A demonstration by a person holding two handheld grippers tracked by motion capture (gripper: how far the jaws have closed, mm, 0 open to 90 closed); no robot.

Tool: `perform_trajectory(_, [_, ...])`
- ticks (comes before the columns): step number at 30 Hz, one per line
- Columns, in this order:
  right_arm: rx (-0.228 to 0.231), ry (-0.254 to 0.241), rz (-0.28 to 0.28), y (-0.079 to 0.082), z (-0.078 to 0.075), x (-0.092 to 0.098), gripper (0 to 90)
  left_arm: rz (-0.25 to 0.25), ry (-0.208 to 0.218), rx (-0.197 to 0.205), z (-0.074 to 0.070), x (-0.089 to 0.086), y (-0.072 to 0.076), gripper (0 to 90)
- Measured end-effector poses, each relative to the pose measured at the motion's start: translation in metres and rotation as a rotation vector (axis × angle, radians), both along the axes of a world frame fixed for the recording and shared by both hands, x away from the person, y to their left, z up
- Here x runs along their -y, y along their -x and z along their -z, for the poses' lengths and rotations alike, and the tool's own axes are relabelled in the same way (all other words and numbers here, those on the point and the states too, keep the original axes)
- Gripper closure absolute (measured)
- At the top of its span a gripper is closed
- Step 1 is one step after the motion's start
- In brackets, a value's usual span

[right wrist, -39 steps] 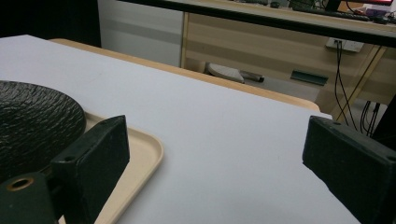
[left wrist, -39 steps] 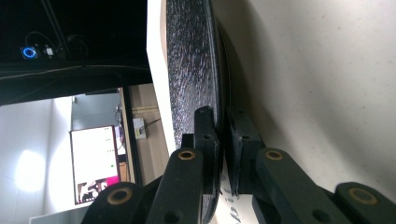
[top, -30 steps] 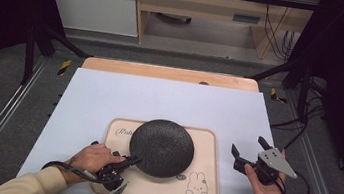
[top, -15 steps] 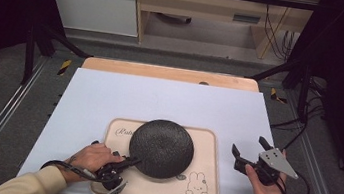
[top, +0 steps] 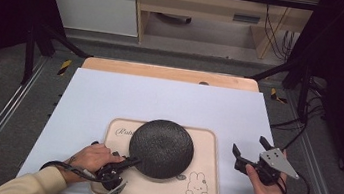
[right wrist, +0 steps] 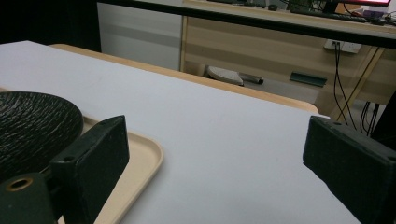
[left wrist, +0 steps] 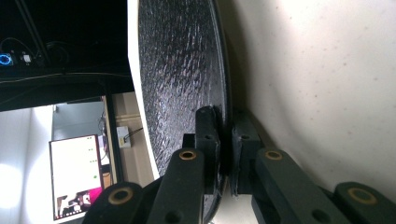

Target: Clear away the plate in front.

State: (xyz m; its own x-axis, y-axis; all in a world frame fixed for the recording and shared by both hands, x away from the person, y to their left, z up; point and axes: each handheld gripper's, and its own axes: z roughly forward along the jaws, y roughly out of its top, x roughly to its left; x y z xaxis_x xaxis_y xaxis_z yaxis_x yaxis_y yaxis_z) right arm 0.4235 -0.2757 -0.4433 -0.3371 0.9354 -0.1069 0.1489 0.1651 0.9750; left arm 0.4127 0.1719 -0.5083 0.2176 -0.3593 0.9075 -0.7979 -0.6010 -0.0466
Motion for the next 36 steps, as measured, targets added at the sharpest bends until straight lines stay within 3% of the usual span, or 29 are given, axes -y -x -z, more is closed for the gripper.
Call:
perform_trajectory(19, [0.007,-0.003,0.001,0.000,-0.001,0.000,7.4,-0.032,0.011,-0.005,-0.004,-0.010,-0.001,77.6])
perform_trajectory(22, [0.011,-0.007,-0.002,0.001,-0.002,0.000,7.5,-0.041,-0.003,0.006,-0.007,-0.015,0.000,77.3])
perform_trajectory(29, [0.012,-0.008,-0.017,0.000,-0.002,-0.002,7.4,-0.091,0.002,0.002,-0.014,-0.033,0.004,74.5])
perform_trajectory(31, [0.009,0.002,-0.026,-0.001,-0.002,-0.003,7.2,-0.121,0.016,-0.016,-0.018,-0.039,0.003,73.4])
perform_trajectory(36, [0.007,0.032,-0.058,-0.003,-0.001,-0.009,6.8,-0.198,0.059,-0.028,-0.036,-0.043,-0.002,61.1])
